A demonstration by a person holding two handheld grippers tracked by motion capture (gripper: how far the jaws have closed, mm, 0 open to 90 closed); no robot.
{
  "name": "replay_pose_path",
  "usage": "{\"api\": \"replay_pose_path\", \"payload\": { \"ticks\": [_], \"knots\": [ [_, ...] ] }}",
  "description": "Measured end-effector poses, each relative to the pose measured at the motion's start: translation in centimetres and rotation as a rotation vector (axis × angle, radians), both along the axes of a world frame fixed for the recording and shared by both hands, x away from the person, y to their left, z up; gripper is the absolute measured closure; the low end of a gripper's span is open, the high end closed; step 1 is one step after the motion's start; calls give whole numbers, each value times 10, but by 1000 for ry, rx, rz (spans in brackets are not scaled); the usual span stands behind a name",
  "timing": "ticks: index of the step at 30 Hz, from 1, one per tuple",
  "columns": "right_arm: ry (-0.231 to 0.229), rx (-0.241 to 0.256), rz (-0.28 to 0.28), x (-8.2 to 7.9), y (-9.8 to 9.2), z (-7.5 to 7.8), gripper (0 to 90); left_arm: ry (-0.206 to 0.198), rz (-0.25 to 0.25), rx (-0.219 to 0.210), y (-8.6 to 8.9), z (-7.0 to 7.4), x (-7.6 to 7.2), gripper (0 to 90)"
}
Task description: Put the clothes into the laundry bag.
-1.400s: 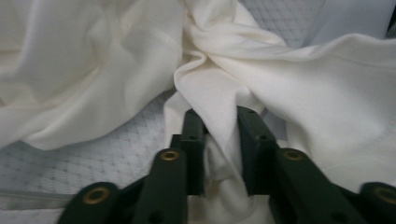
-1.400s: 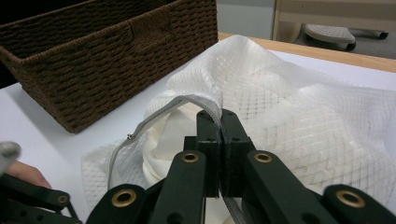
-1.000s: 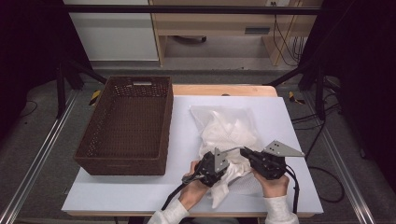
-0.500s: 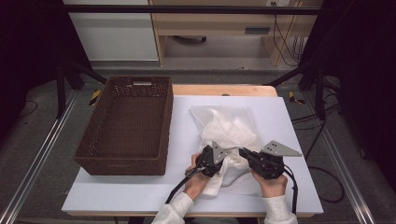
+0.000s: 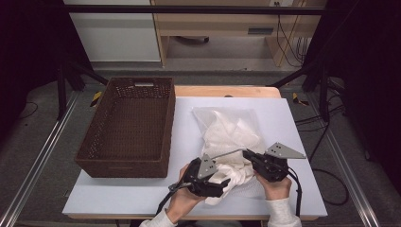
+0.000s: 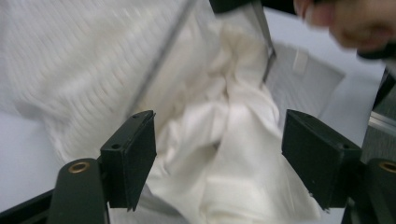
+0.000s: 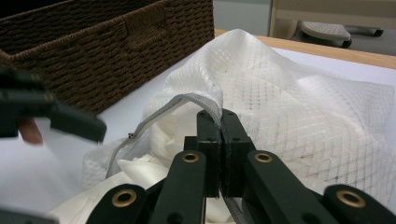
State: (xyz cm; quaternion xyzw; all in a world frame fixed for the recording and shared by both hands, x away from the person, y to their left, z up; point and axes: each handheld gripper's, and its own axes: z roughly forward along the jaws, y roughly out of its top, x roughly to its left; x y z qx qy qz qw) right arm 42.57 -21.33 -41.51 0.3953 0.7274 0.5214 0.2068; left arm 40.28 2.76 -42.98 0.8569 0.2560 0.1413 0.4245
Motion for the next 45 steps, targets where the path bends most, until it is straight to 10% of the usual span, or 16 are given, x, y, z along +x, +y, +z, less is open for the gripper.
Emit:
{"api": "replay_pose_path", "payload": {
  "ticks": [7,13,16,21,33,39,45],
  "knots": [
    [2,-2,3,0,-1,0,887,149,-16,64,-16,-48,2,262],
    [3,-3,4,0,0,-1,887,99,-26,113,-27,-40,0,723],
    [2,3,3,0,-1,0,887,53,-22,101,-31,-26,3,782],
    [2,3,5,0,0,0,887,-42,19,79,-40,-7,20,787],
    [-6,12,3,-2,-3,2,888,-142,112,30,-61,-39,71,775],
    [3,15,-3,0,-5,0,888,-78,74,-21,-42,-31,52,501],
    [6,12,-3,0,-4,0,887,-120,64,-30,4,-12,22,346]
  ]
}}
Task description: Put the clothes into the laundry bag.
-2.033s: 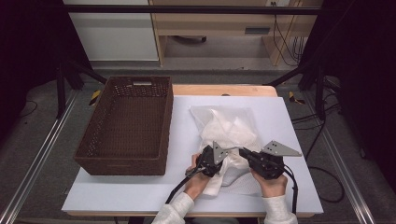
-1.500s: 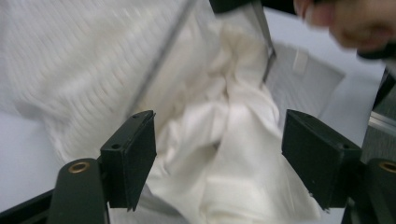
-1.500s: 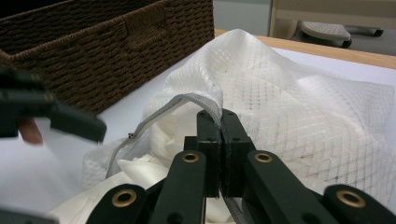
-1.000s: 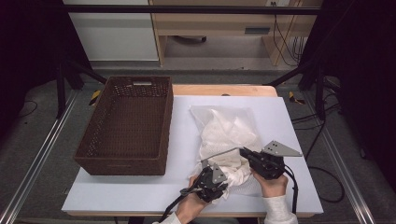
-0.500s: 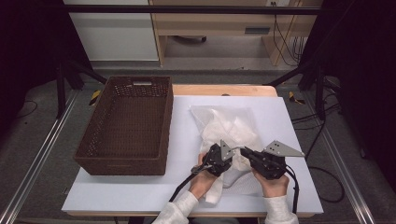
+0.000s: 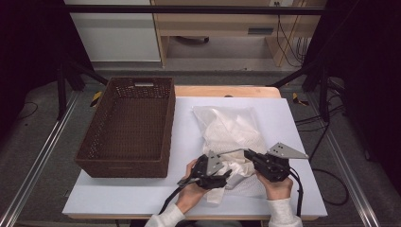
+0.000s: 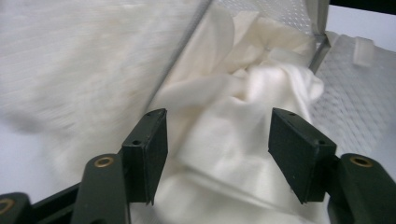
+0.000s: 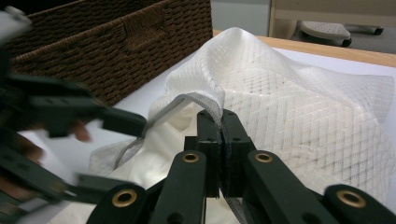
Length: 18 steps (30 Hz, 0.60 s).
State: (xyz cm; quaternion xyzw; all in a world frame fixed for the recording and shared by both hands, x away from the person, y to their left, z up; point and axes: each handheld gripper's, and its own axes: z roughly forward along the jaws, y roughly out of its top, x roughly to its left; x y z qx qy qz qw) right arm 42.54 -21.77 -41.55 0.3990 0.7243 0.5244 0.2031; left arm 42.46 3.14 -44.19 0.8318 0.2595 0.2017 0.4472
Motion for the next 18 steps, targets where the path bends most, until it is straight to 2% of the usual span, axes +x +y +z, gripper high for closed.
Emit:
{"api": "replay_pose_path", "payload": {
  "ticks": [2,5,7,9,11,13,14,15,16,18],
  "knots": [
    [-1,-3,3,0,1,0,887,-9,27,1,16,3,-2,342],
    [4,-8,2,1,2,-1,888,12,68,6,43,-2,-3,336],
    [8,-9,3,1,3,-2,888,63,87,35,53,-14,1,363],
    [14,-11,6,2,4,-3,888,94,95,57,55,-24,5,379],
    [17,-18,8,2,5,-5,887,153,85,47,55,-34,11,392],
    [17,-17,6,2,5,-5,887,195,71,45,52,-40,15,419],
    [17,-15,6,2,4,-5,887,209,61,50,51,-42,16,457],
    [17,-12,6,2,4,-5,887,181,66,58,49,-44,13,490],
    [16,-14,6,2,3,-4,887,180,50,62,49,-43,11,556],
    [12,-13,5,1,3,-4,887,203,35,62,49,-41,7,726]
  ]
}}
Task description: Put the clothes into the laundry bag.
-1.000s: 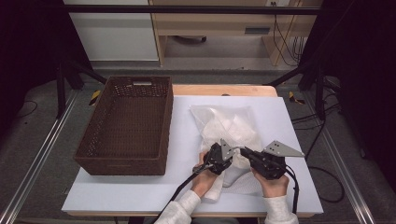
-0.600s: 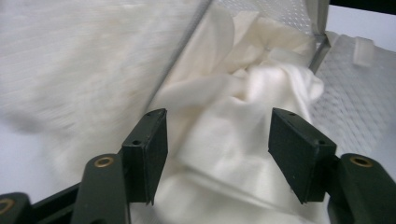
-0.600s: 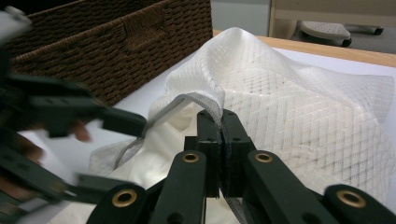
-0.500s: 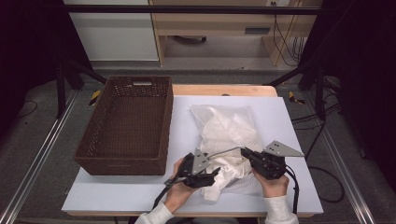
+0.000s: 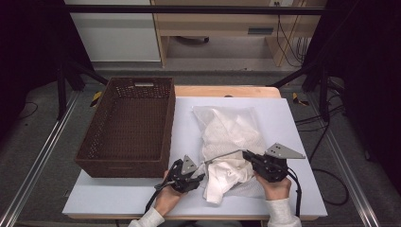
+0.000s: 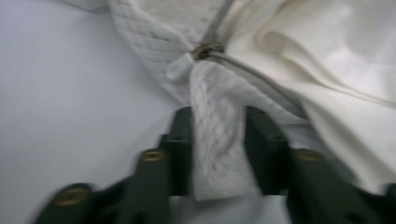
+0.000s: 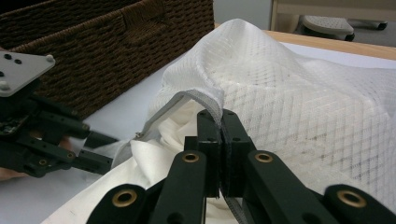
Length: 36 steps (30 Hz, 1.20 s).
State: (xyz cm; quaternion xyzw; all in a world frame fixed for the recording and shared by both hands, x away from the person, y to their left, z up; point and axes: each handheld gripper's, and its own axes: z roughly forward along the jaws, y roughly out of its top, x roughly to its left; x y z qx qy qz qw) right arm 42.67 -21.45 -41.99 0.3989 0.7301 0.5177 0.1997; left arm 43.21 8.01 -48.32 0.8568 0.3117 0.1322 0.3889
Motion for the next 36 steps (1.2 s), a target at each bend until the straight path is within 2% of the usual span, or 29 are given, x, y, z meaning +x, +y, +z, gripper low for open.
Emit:
{"api": "replay_pose_path", "payload": {
  "ticks": [1,2,3,5,9,11,14,18,21,24,26,28,31,33,36],
  "knots": [
    [0,0,2,0,1,0,886,-5,-6,8,0,0,-2,795],
    [0,-3,-1,0,2,0,886,7,-18,10,0,1,-5,845],
    [-2,-11,0,0,3,-1,885,1,-13,24,1,2,-8,864],
    [1,-15,2,0,5,-2,880,-11,-9,35,5,2,-13,871],
    [11,-24,2,1,7,-4,833,-11,9,10,14,0,-22,872],
    [15,-27,5,0,10,-5,780,-20,12,-3,16,-2,-24,872],
    [31,-48,-1,-1,13,-5,636,-15,11,-9,17,-3,-24,870],
    [11,-63,-16,-9,16,-1,460,-12,4,-25,19,-4,-22,869],
    [-6,-62,-13,-17,18,3,398,-22,4,-16,18,-4,-24,869],
    [-35,-64,-3,-30,20,10,372,-33,13,-9,16,-4,-25,868],
    [-34,-49,9,-36,21,14,365,-32,15,-9,16,-4,-25,868],
    [-15,-35,48,-41,26,14,349,-31,16,-10,16,-4,-25,868],
    [39,-68,67,-41,38,1,325,-35,17,-7,16,-4,-26,868],
    [101,-96,54,-35,46,-16,314,-38,18,0,15,-4,-26,868],
    [161,-140,28,-25,52,-42,328,-40,18,-3,15,-4,-26,868]
  ]
}}
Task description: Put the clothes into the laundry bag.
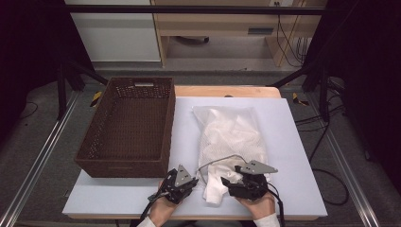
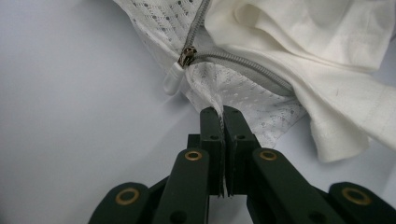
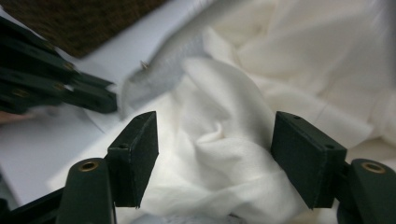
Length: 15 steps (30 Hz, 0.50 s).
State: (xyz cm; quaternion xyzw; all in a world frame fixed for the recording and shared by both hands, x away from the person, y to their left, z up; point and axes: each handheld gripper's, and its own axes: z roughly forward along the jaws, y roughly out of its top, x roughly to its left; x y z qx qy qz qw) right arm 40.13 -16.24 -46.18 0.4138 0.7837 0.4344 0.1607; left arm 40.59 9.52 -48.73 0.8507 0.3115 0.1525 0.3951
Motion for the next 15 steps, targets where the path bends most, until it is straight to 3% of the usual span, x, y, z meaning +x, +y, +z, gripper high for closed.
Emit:
{"api": "replay_pose_path", "payload": {
  "ticks": [5,8,10,11,15],
  "knots": [
    [52,-102,-33,12,8,-22,529,-1,1,1,0,0,0,868],
    [69,-144,-63,19,8,-17,727,0,1,1,0,0,0,868],
    [69,-137,-78,28,6,-18,768,3,3,3,0,0,0,868],
    [75,-111,-104,34,2,-18,776,3,3,3,0,0,0,869],
    [0,-135,-219,48,-7,-13,781,0,2,-1,0,0,0,869]
  ]
}}
